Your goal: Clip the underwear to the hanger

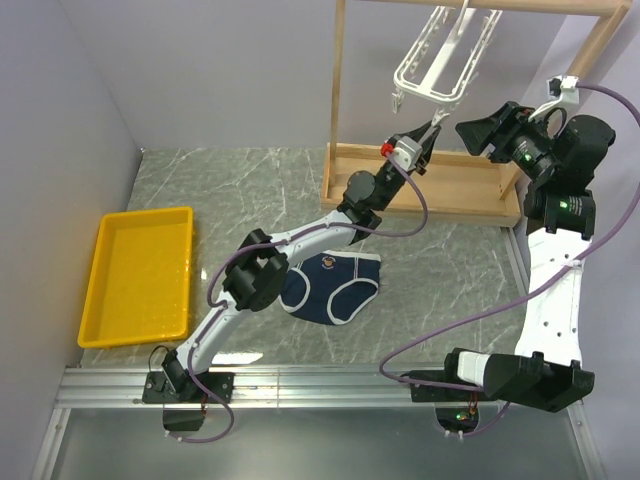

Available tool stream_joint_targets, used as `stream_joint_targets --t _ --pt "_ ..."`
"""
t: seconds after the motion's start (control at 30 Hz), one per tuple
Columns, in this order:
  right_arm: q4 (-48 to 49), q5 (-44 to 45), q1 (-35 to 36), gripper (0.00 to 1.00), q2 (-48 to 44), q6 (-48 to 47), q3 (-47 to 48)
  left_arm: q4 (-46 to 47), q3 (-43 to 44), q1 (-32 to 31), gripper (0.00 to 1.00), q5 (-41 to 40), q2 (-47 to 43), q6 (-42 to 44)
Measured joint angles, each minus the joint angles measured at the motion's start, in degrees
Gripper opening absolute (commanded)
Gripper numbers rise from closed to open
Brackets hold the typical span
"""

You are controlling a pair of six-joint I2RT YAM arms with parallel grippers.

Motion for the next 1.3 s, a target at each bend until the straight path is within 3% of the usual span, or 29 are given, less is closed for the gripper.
stream_joint_targets --t 0.33,0.37,0.5,0.6,1.3 --pt "1.99 -2.69 0.72 0.69 2.32 -0.24 0.61 -0.2 -7.69 0.63 0.19 4.98 -2.14 -3.98" --pt "2.25 -2.95 0.81 0.68 2.8 -0.22 0.61 -0.48 -7.74 0.72 0.21 5.6 -2.49 -4.42" --pt "3.52 -3.8 1.4 0.63 4.61 0.15 0.61 -0.66 -7.74 1.11 0.45 6.73 -4.42 -5.92" --pt "4.46 -3.89 1.9 0.61 5.38 0.24 0.61 -0.74 -6.86 1.29 0.54 7.06 -5.46 -6.54" --pt "9.53 -3.1 7.19 0.49 6.51 1.18 1.7 -6.14 1.68 1.29 0.53 8.52 -3.91 -6.8"
